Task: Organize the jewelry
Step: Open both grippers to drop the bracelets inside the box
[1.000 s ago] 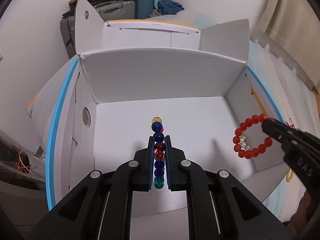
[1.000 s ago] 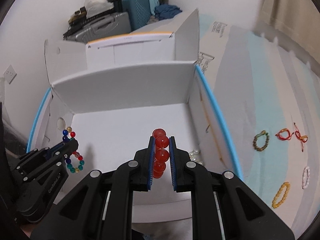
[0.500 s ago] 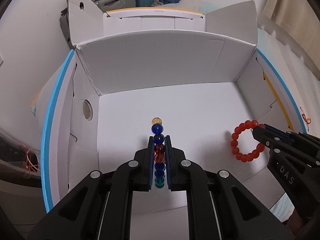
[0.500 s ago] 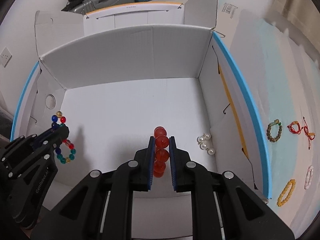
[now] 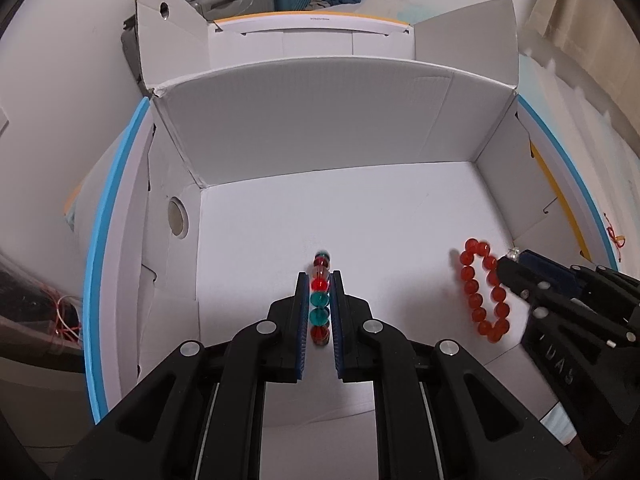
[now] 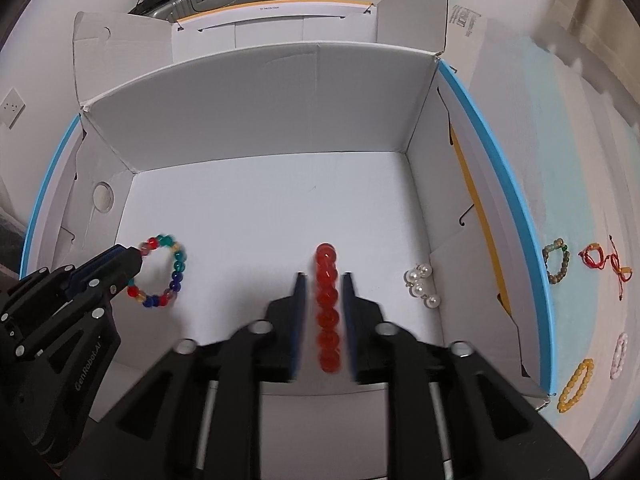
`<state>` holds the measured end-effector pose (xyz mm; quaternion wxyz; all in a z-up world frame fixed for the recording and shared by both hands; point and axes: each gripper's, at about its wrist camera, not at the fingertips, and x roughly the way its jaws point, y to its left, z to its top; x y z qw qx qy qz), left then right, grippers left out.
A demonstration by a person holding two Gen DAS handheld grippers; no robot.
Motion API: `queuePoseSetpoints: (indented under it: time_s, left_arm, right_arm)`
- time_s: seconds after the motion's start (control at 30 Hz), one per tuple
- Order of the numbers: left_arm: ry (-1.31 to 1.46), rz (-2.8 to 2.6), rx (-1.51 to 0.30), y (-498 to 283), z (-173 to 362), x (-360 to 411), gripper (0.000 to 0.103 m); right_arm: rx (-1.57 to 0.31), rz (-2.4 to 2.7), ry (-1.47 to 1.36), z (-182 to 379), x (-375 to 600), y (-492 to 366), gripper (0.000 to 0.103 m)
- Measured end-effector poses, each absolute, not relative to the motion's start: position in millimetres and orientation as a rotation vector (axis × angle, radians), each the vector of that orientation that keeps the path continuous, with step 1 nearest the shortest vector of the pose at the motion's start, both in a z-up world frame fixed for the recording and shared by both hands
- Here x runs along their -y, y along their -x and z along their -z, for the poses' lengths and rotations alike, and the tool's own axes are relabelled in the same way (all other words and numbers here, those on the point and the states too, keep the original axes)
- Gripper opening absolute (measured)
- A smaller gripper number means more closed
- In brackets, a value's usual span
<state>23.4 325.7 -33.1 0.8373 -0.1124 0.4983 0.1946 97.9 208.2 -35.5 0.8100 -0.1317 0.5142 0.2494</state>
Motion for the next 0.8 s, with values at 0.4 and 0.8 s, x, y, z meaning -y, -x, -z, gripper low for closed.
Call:
queuePoseSetpoints:
  time_s: [0.4,0.8]
  left_arm:
    - [0.232,-0.467,-1.0,-17,15,-326,0.056]
    - [0.222,-0.517,-0.926,-11,-5,-325,0.082]
  right_arm:
    - [-1.012,-0.541,0.276,13,-201,-89,0.069]
    - [-0.944,-0.509,0.257,-7,-180,-87,0.084]
